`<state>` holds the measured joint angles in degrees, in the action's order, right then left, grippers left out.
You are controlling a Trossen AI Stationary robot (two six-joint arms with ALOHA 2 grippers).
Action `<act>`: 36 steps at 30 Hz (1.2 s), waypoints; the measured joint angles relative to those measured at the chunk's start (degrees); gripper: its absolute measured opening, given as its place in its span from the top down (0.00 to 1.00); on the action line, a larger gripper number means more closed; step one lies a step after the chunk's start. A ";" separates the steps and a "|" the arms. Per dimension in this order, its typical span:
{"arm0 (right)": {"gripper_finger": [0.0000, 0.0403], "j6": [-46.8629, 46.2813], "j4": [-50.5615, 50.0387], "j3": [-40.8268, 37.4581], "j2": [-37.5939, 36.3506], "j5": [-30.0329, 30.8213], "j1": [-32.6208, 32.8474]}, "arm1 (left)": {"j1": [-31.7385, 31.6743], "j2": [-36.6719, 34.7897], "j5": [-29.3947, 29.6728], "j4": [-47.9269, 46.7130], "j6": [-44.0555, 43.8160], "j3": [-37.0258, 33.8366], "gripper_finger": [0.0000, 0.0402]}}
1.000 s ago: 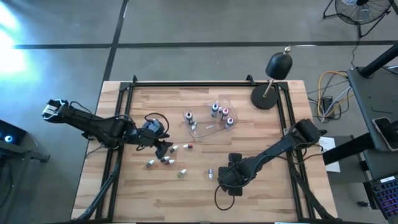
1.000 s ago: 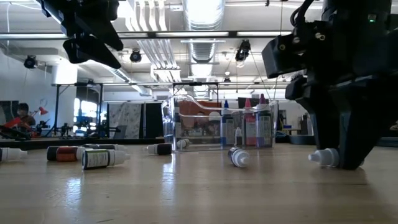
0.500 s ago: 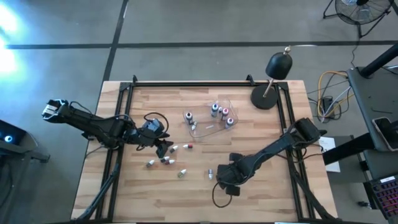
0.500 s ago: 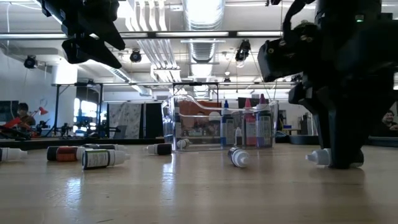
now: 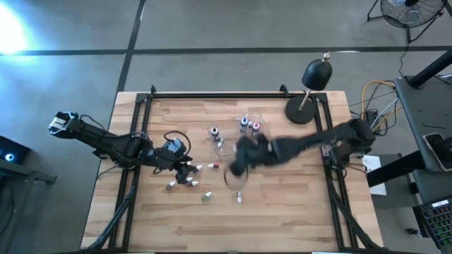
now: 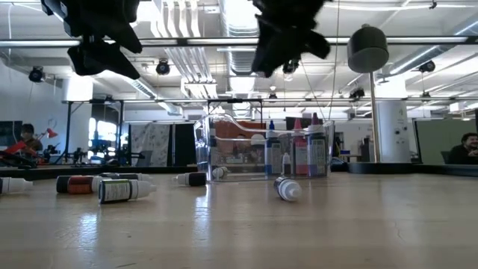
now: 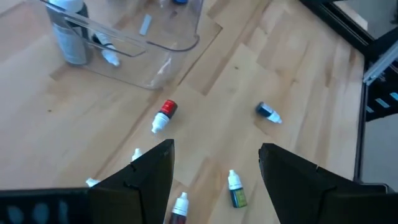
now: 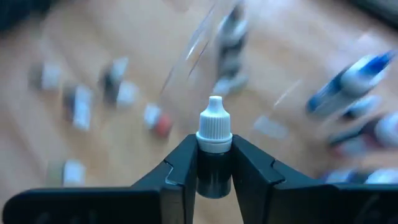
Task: Pick & Place food coloring
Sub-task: Put the small black food coloring bottle into the transparent bin, then put the small violet food coloring bottle into the transparent bin
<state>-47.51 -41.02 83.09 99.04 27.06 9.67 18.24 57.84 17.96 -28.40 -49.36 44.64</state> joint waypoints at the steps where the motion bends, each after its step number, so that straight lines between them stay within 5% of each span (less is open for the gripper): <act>1: 0.81 0.52 0.25 0.73 -0.24 -0.98 -2.05 | 0.27 0.00 0.00 0.08 -0.02 0.00 0.48; 9: 0.62 2.78 0.84 5.90 1.18 -7.58 -10.46 | 1.18 0.00 0.09 0.28 0.09 0.00 0.48; 17: 0.41 6.57 -3.90 7.99 0.89 -11.75 -5.16 | 2.24 0.00 0.13 -0.68 0.13 0.00 0.48; 22: 0.39 -13.70 -14.76 7.63 3.64 -20.84 0.42 | 2.45 0.00 0.15 -1.05 1.28 0.00 0.48; 26: 0.41 -29.64 -11.07 7.98 7.12 -22.59 5.75 | 2.44 0.00 2.25 -1.01 2.56 0.00 0.48; 36: 0.42 -43.91 -11.04 12.15 18.93 -24.35 10.91 | 2.44 0.00 3.44 -0.42 1.19 -2.86 0.48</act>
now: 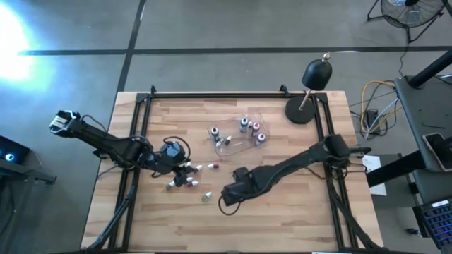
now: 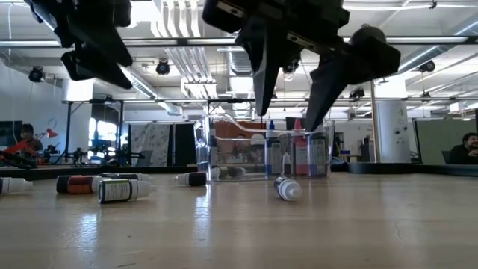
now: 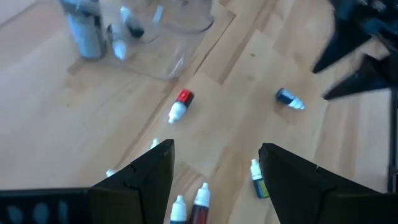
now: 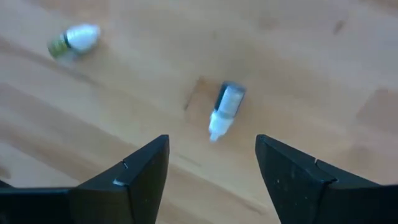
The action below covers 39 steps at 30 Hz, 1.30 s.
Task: Pick & Place food coloring
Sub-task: Put the small violet food coloring bottle into the transparent bin
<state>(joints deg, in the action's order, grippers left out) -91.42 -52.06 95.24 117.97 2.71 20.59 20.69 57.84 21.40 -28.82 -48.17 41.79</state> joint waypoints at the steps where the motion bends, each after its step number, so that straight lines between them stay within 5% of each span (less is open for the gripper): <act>1: 0.41 -0.09 0.00 0.96 1.16 -0.21 0.26 | 0.00 0.00 -0.03 0.04 -0.98 -0.51 0.48; 9: 0.43 -0.23 -1.12 8.48 10.47 -0.17 0.47 | 0.00 0.02 -0.98 5.24 -5.09 -5.33 0.48; 19: 0.44 0.40 -18.55 20.21 16.90 1.87 0.52 | 0.02 0.00 -1.81 8.35 -3.69 -7.02 0.48; 39: 0.45 -1.74 -14.92 15.79 17.14 1.82 0.41 | -0.02 0.00 -1.76 8.92 -0.14 -7.44 0.48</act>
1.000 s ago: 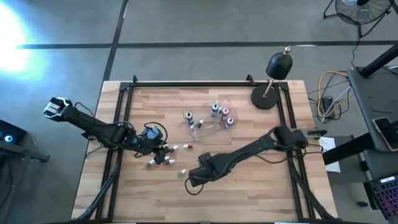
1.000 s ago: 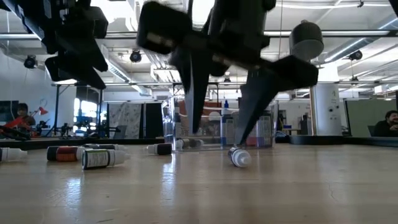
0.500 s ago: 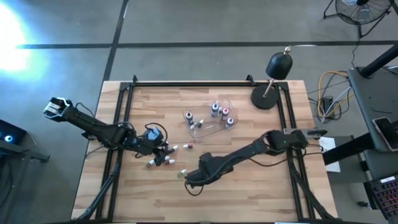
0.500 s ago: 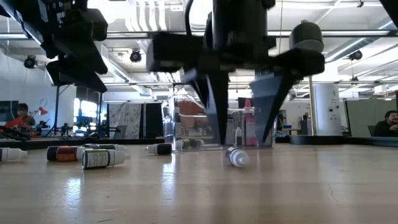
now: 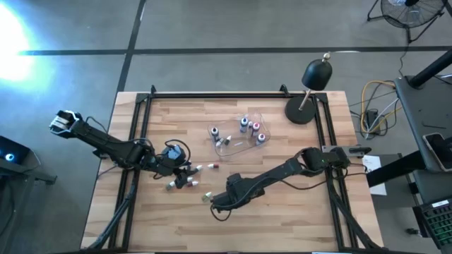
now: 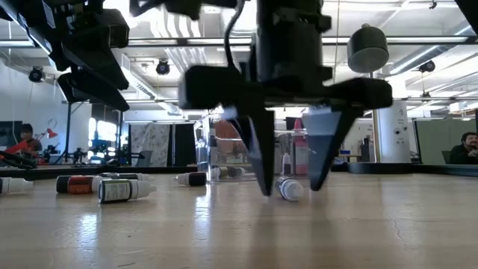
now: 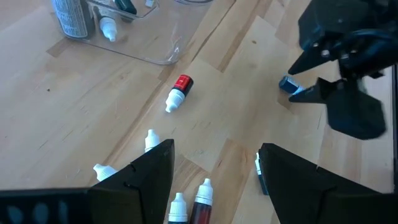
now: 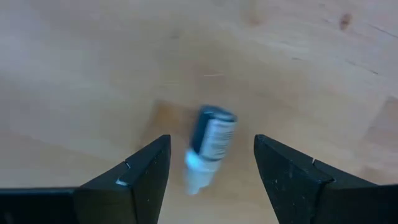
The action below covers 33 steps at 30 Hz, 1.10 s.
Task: Pick & Place food coloring
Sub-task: Put the small violet food coloring bottle into the transparent bin
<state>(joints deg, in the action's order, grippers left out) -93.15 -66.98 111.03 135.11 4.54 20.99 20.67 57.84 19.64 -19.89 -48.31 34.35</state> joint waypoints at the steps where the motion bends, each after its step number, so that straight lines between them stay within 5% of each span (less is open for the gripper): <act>1: 0.45 -0.23 0.02 -0.81 0.00 -0.03 0.00 | -0.01 0.00 0.00 0.02 -0.01 0.00 0.48; 7: 0.50 2.50 3.09 -3.15 -0.51 -1.27 -0.07 | -0.03 0.00 0.00 0.01 -0.04 0.02 0.48; 19: 0.87 10.31 4.29 -2.36 -0.82 -0.95 -1.29 | -0.07 0.00 0.00 -0.01 -0.04 0.01 0.48; 28: 0.82 12.72 -2.00 0.36 -12.18 18.74 -6.17 | -0.07 -0.02 -0.04 1.32 -0.02 0.01 0.48; 33: 0.81 21.19 -2.14 -1.00 -18.34 22.25 -13.32 | -0.07 -0.02 -0.07 2.58 -0.10 0.02 0.48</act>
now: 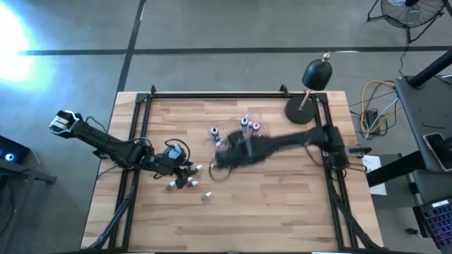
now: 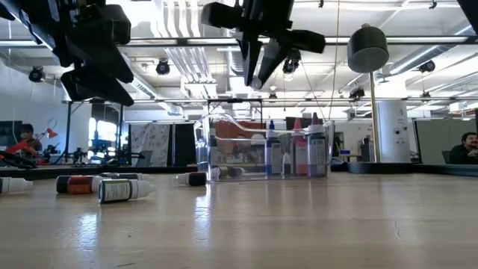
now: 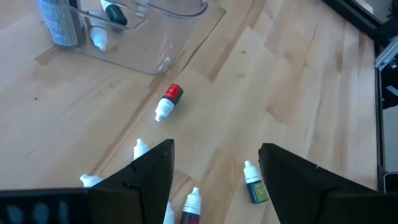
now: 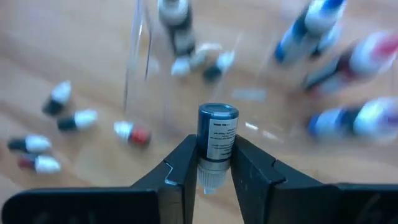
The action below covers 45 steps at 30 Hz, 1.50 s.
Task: Pick & Place food coloring
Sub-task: Put the small violet food coloring bottle into the transparent bin, then put the small black food coloring bottle into the transparent bin
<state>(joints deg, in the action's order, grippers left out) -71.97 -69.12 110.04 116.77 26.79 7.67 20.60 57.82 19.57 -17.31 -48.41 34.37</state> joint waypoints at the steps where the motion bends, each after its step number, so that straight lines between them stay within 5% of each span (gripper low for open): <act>1: 0.81 2.51 0.73 -0.14 -0.92 -0.95 -1.49 | 0.00 0.00 0.00 0.18 -0.06 -0.02 0.48; 11: 0.59 9.42 0.69 0.33 -2.51 0.51 -5.46 | 0.02 0.00 -0.67 0.20 -6.27 -0.01 0.48; 20: 0.43 14.58 0.40 0.33 -3.32 2.95 1.29 | -0.04 0.32 -4.62 -2.32 -11.61 0.00 0.48; 27: 0.41 -6.42 -5.47 -0.72 -3.27 1.42 6.98 | -0.30 3.12 -0.69 -18.77 -22.37 -0.02 0.49; 45: 0.41 -23.54 -8.68 -2.70 -3.25 1.23 13.87 | -5.29 18.78 -0.62 -7.71 -21.95 -0.02 0.49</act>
<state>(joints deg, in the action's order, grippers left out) -95.50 -77.80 107.33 113.51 28.02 21.54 15.31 76.60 18.96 -25.03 -70.36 34.35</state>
